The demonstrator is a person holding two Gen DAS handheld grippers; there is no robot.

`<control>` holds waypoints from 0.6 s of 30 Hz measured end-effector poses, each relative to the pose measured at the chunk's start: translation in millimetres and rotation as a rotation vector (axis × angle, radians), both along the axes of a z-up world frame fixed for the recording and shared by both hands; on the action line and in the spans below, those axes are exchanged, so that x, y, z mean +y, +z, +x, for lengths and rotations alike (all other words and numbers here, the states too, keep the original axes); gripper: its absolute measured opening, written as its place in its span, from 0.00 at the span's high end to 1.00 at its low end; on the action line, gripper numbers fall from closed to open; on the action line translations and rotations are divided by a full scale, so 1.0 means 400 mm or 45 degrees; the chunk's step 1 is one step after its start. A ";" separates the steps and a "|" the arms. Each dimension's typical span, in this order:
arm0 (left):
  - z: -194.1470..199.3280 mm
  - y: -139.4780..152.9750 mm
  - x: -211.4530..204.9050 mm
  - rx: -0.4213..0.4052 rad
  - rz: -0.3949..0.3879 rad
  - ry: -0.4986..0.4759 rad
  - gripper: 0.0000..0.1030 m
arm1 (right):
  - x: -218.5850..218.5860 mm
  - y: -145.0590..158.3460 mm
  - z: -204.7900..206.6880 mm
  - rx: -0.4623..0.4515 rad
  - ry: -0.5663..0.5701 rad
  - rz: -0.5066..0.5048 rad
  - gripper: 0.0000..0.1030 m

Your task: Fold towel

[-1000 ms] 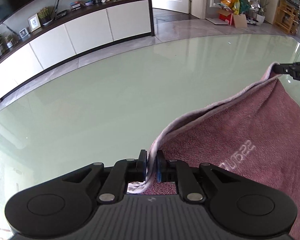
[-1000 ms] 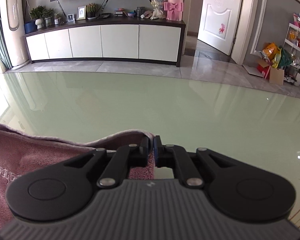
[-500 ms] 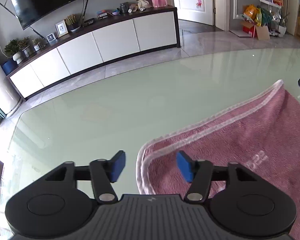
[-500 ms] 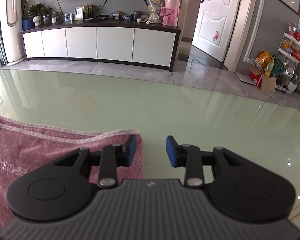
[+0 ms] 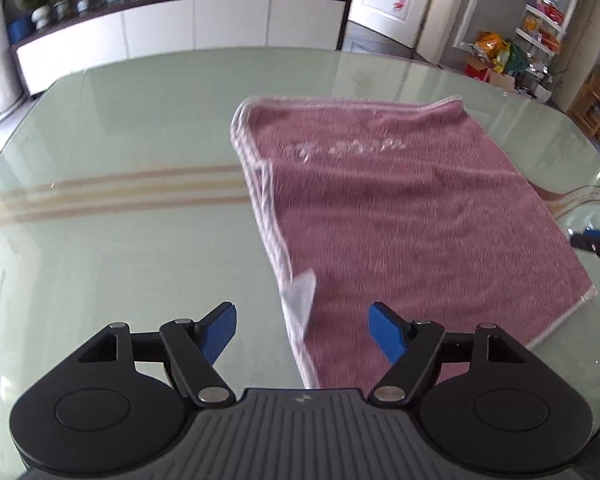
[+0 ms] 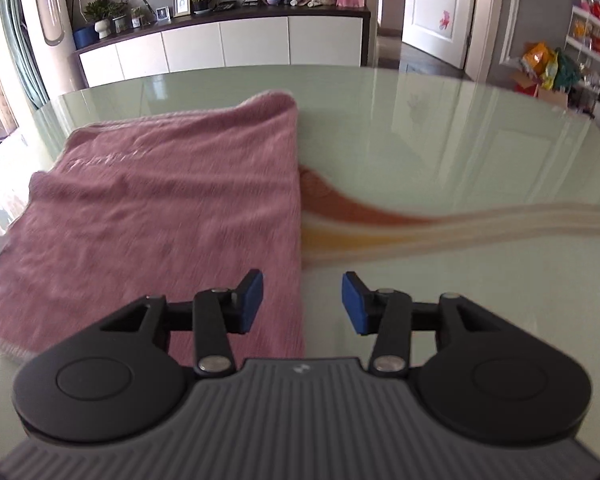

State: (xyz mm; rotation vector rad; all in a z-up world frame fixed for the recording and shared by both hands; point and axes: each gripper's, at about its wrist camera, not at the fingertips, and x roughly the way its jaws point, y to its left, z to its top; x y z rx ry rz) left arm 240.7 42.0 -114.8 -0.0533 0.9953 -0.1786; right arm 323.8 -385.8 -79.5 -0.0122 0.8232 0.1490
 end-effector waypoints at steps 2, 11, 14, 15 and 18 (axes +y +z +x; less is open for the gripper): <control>-0.017 -0.015 -0.005 0.017 0.018 0.017 0.23 | -0.006 -0.008 -0.013 0.017 0.000 0.017 0.59; -0.064 -0.058 -0.060 0.020 0.092 -0.016 0.28 | -0.019 -0.037 -0.036 0.031 0.025 0.130 0.88; -0.063 -0.049 -0.073 0.009 0.037 -0.065 0.77 | -0.019 -0.034 -0.043 0.023 0.023 0.136 0.91; -0.060 -0.047 -0.072 0.027 -0.006 -0.077 0.88 | -0.021 -0.033 -0.046 0.021 0.020 0.140 0.91; -0.058 -0.046 -0.067 0.047 -0.052 -0.084 0.89 | -0.022 -0.028 -0.054 0.013 0.012 0.143 0.92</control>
